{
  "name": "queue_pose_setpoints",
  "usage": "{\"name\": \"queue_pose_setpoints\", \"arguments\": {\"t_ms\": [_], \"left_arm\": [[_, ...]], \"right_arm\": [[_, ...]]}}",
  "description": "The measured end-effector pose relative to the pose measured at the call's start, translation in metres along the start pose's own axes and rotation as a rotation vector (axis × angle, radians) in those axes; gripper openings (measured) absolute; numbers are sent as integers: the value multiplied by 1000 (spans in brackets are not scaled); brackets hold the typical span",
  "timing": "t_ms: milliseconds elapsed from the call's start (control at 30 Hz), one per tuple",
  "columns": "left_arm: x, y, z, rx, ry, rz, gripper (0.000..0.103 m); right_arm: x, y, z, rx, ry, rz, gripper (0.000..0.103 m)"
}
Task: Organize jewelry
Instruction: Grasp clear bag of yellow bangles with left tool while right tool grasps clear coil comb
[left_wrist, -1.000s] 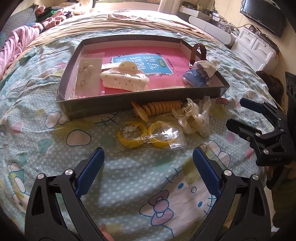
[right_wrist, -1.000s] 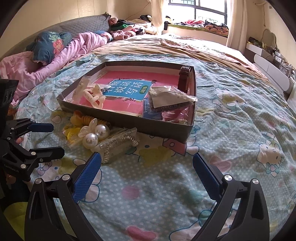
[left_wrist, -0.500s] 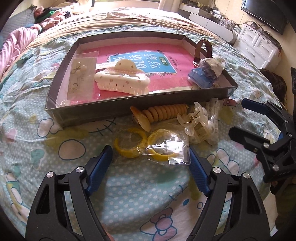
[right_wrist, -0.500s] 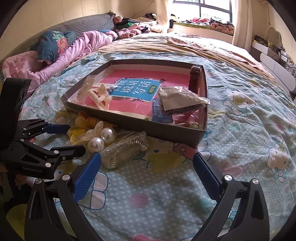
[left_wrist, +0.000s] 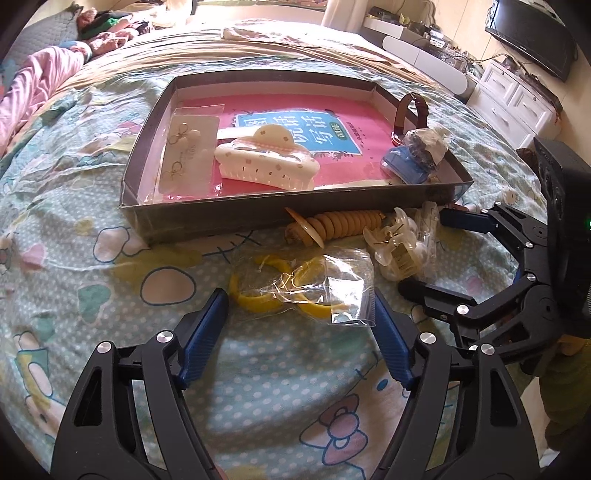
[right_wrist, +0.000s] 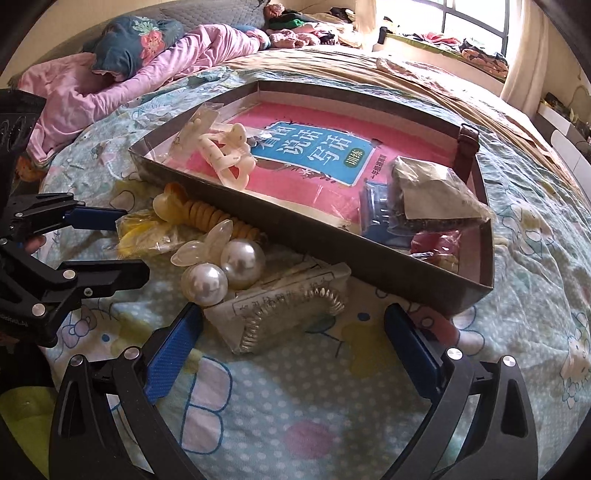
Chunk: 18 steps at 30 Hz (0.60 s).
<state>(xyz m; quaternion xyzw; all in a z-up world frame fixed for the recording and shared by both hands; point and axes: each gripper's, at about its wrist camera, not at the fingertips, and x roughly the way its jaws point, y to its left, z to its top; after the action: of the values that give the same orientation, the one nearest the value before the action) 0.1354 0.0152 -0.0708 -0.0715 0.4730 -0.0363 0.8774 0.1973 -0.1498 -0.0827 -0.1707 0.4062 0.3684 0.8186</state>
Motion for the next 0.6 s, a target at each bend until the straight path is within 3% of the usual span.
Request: {"name": "queue_pose_setpoints", "arguments": {"t_ms": [167,267,600], "left_arm": [[-2,2,1,-11,-6,-5,68],[-5,3,1,-14,-10,-5,68],[-23,11,0,-36,-37,-6,68]], "right_arm": [[-4,14,0,-78,-18,40,69],[-9,20,-2,-96,-34,45,61],[-39,35,-11,-64,-88,76,58]]}}
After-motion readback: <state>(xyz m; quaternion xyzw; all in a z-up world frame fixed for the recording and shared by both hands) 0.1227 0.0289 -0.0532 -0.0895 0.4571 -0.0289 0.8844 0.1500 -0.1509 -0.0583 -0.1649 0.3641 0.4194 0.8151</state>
